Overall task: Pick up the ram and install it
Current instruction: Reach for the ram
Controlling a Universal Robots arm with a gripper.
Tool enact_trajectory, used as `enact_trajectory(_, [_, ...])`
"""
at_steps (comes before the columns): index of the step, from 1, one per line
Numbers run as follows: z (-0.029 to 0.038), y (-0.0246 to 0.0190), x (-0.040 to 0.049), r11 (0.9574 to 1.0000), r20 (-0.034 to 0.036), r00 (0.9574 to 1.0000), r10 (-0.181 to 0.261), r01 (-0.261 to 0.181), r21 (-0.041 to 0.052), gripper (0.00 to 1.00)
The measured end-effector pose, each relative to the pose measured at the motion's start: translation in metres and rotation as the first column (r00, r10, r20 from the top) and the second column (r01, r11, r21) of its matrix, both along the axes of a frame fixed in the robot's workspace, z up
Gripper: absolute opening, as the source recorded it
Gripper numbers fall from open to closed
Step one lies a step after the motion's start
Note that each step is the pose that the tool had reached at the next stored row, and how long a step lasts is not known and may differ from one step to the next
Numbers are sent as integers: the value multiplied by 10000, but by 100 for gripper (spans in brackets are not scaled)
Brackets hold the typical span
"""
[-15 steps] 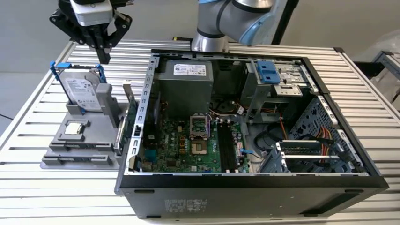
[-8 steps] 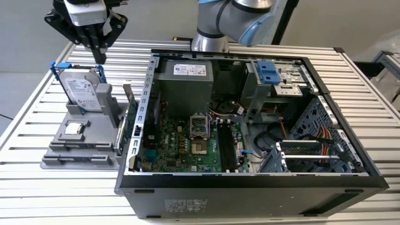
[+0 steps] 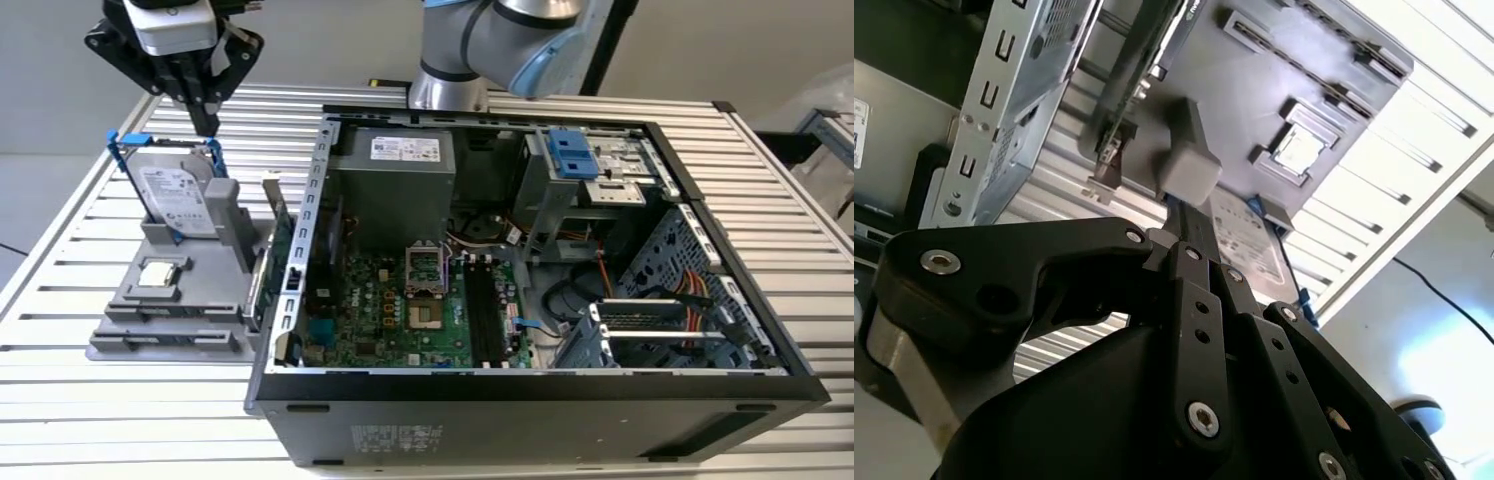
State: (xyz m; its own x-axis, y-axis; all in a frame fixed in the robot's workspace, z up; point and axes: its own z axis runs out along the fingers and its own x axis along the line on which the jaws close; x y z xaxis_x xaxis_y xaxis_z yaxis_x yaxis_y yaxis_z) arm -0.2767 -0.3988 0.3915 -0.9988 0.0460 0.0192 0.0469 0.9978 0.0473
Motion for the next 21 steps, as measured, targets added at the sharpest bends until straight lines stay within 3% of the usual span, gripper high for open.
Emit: enact_trajectory(21, [-12,0,-204,10000,0,10000,63,-63,0,0])
